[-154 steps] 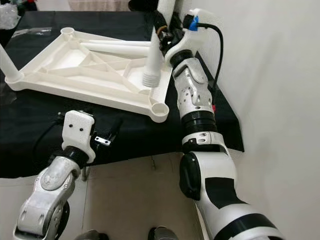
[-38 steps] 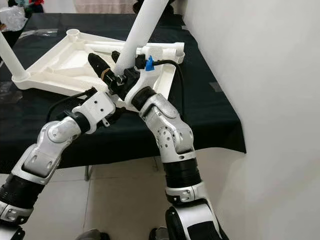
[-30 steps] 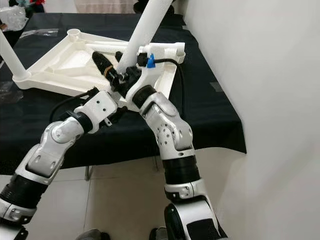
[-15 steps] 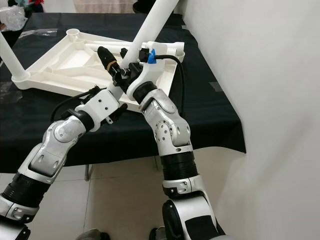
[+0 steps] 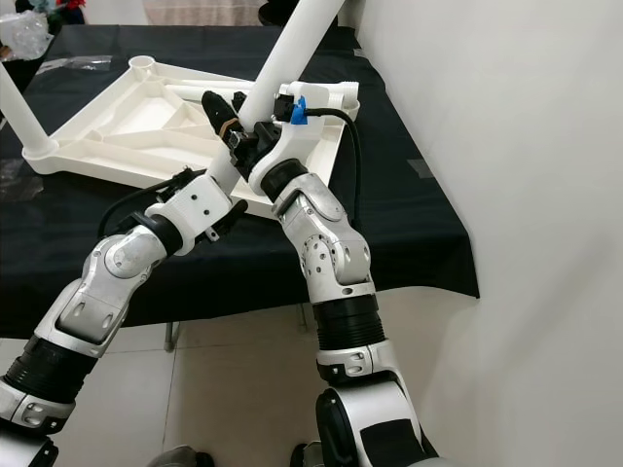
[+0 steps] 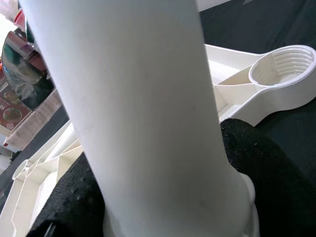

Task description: Building children table

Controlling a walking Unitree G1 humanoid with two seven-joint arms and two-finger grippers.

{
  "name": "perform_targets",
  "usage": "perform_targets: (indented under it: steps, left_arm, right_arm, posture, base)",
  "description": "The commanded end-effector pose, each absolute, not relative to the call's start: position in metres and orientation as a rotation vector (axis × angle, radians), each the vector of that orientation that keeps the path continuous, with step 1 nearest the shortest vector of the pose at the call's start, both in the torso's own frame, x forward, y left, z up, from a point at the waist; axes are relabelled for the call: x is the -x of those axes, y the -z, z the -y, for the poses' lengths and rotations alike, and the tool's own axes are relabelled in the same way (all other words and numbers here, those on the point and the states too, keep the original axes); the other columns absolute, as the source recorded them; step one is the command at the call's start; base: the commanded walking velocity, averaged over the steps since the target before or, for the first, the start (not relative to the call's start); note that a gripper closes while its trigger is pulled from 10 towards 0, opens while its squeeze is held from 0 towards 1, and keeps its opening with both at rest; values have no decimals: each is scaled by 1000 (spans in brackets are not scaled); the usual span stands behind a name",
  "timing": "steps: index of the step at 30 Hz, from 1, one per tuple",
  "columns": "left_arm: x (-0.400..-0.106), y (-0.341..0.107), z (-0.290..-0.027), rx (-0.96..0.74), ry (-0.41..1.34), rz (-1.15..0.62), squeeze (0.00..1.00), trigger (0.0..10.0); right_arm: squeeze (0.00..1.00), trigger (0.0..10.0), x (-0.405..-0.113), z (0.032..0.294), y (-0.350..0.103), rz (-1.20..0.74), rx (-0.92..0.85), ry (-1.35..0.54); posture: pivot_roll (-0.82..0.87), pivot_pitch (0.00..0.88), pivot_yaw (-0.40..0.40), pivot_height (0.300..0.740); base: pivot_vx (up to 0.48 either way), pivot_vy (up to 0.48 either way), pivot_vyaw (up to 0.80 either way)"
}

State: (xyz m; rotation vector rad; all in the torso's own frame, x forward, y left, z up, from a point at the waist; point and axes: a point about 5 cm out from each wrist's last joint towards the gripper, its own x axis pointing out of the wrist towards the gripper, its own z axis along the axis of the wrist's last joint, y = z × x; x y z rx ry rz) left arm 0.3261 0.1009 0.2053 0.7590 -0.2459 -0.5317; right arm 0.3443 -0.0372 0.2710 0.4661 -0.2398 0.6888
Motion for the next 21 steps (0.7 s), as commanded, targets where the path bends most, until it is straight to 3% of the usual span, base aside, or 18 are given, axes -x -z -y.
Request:
perform_targets:
  steps: [1, 8, 11, 12, 14, 20, 21]
  left_arm:
    - [-319, -196, -87, -766, 625, 241, 1000, 10000]
    - [-322, -199, -97, -768, 585, 246, 1000, 10000]
    - [-328, -201, -110, -807, 493, 235, 1000, 10000]
    - [-330, -202, -116, -824, 460, 230, 0, 10000]
    - [-333, -206, -131, -804, 371, 220, 0, 10000]
    - [-332, -214, -145, -737, 285, 226, 0, 10000]
    - [-329, -216, -147, -690, 259, 231, 0, 10000]
  right_arm:
    - [0, 0, -339, 21, -282, 265, -477, -743]
    - [0, 0, -341, 26, -283, 280, -478, -720]
    - [0, 0, -343, 31, -285, 295, -468, -699]
    - [0, 0, -344, 33, -285, 302, -462, -691]
    - [0, 0, -350, 46, -285, 323, -423, -618]
    - [0, 0, -364, 73, -282, 340, -357, -434]
    - [0, 4863, -368, 84, -280, 343, -316, -369]
  posture:
    - [8, 89, -57, 740]
    - [6, 79, -55, 740]
    - [6, 76, -55, 740]
    - [6, 76, -55, 740]
    - [7, 73, -56, 740]
    - [13, 77, -62, 740]
    - [14, 80, -63, 740]
  base:
    - [0, 0, 0]
    - [0, 0, 0]
    - [0, 0, 0]
    - [0, 0, 0]
    - [0, 0, 0]
    - [0, 0, 0]
    - [0, 0, 0]
